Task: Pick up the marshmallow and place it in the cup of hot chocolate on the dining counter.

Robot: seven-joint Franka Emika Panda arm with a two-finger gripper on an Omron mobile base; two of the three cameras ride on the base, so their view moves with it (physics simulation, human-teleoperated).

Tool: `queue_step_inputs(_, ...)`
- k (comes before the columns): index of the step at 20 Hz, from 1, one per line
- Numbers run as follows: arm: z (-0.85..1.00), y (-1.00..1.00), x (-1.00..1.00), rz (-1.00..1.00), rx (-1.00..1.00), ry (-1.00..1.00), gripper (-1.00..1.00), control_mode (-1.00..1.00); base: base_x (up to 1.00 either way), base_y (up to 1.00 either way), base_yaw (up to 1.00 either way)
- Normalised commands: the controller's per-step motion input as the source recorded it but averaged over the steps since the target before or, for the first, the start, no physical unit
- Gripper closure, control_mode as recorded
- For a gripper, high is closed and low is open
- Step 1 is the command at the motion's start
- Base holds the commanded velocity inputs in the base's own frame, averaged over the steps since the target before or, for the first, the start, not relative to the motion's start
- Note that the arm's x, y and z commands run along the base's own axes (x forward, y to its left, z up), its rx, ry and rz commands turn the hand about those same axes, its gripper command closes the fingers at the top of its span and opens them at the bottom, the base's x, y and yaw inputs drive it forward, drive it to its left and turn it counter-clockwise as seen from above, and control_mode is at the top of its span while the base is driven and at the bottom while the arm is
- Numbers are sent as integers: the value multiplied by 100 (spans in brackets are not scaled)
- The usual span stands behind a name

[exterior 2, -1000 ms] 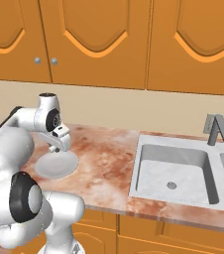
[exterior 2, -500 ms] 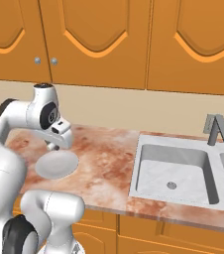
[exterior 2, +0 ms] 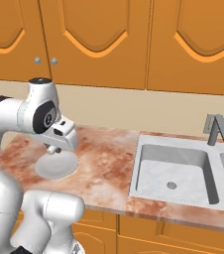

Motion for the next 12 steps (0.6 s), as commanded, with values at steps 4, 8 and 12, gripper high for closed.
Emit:
queue_step_inputs(4, 5, -26, -26, 2, 0, -5, 100, -100, 0, 0, 0)
queue_step_inputs(8, 0, 0, 0, 0, 0, 0, 100, -100, 0, 0, 0)
queue_step_inputs(12, 0, 0, 0, 0, 0, 0, 100, -100, 0, 0, 0)
